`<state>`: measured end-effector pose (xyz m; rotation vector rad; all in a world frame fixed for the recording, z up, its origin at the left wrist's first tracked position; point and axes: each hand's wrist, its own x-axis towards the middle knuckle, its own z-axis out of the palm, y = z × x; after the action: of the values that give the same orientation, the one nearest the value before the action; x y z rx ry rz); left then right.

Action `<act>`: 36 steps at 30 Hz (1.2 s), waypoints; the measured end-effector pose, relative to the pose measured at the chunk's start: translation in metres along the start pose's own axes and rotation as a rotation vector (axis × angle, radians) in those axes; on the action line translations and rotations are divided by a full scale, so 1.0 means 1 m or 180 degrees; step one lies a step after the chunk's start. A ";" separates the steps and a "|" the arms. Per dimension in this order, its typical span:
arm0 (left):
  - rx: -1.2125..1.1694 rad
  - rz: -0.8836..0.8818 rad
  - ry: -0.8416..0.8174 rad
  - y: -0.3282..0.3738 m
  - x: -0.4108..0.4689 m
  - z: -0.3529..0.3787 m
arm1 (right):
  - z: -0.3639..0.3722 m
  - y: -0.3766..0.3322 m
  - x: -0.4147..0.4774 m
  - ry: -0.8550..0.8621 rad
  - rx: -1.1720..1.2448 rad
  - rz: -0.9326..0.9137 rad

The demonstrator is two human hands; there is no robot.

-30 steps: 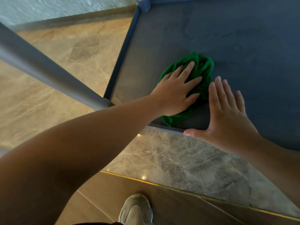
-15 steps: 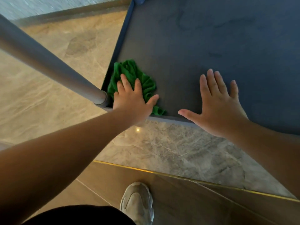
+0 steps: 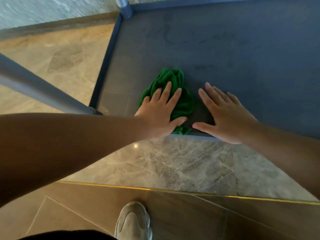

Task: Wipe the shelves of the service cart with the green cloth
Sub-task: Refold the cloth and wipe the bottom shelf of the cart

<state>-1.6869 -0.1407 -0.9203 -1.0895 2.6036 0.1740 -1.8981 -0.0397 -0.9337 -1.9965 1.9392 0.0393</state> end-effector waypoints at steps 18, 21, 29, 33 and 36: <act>-0.0303 -0.1020 0.0364 -0.012 0.046 -0.004 | 0.005 0.026 -0.012 -0.0021 -0.0235 0.0466; -0.0272 -0.0828 0.0402 0.015 0.051 -0.006 | 0.005 0.025 -0.015 0.0070 -0.0189 0.0458; 0.0131 0.0516 0.0362 0.054 0.056 -0.007 | 0.014 0.020 -0.023 0.0438 -0.0035 0.0549; 0.0078 0.0300 0.0418 0.011 0.060 -0.009 | 0.013 0.019 -0.023 0.0360 -0.0047 0.0511; 0.0093 -0.0307 0.0556 -0.024 0.061 -0.008 | 0.012 0.016 -0.022 0.0352 -0.0087 0.0500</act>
<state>-1.7120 -0.2007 -0.9328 -1.2689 2.6877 0.0194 -1.9119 -0.0149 -0.9430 -1.8954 2.1730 -0.0054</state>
